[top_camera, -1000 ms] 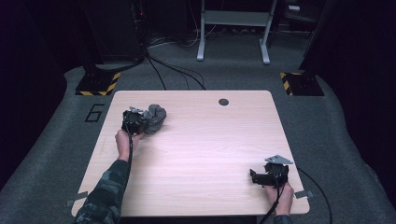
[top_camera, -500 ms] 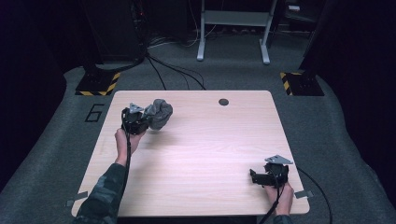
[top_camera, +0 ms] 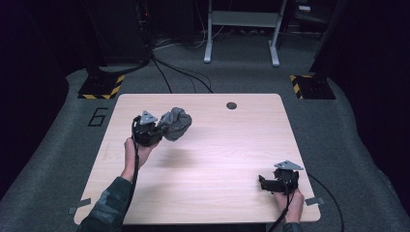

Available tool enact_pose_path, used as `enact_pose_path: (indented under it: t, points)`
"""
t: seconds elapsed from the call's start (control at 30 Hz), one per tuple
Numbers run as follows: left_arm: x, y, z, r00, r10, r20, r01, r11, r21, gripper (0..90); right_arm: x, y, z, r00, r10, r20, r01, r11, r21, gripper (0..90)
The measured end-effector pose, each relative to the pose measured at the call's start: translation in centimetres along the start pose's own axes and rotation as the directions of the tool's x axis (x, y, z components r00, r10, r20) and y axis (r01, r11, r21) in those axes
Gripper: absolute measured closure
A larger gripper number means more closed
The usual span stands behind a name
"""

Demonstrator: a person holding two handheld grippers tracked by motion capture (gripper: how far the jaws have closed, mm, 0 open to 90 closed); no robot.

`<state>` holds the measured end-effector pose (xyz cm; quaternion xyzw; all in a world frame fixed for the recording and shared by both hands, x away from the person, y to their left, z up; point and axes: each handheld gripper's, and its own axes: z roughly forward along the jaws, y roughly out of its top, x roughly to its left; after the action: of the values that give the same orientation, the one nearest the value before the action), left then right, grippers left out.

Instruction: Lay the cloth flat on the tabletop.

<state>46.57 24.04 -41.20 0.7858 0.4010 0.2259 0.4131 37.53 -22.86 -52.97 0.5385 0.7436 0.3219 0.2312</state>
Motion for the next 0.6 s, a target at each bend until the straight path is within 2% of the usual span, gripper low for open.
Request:
enact_pose_path:
  t: [0.2,0.23,0.33,0.6]
  points:
    - [-1.6,-0.1,-0.1,0.9995,0.007,0.032,-0.007,1.0000,0.001,77.4,0.0,0.0,0.0,1.0000,0.000,0.000,0.000,1.000,0.000,3.5]
    - [-2.0,-0.1,-0.2,0.9989,0.021,0.043,-0.021,0.9997,0.009,77.4,0.0,0.0,0.0,1.0000,0.000,0.000,0.000,1.000,-0.001,3.5]
    - [-3.0,-0.4,-0.1,0.9977,0.030,0.061,-0.031,0.9995,0.011,77.3,0.0,0.0,0.0,1.0000,0.000,0.001,0.000,1.000,0.000,3.5]
    - [-4.8,-1.2,0.1,0.9945,0.028,0.101,-0.031,0.9992,0.026,76.6,0.0,0.0,0.0,1.0000,0.000,0.001,0.000,1.000,-0.001,3.6]
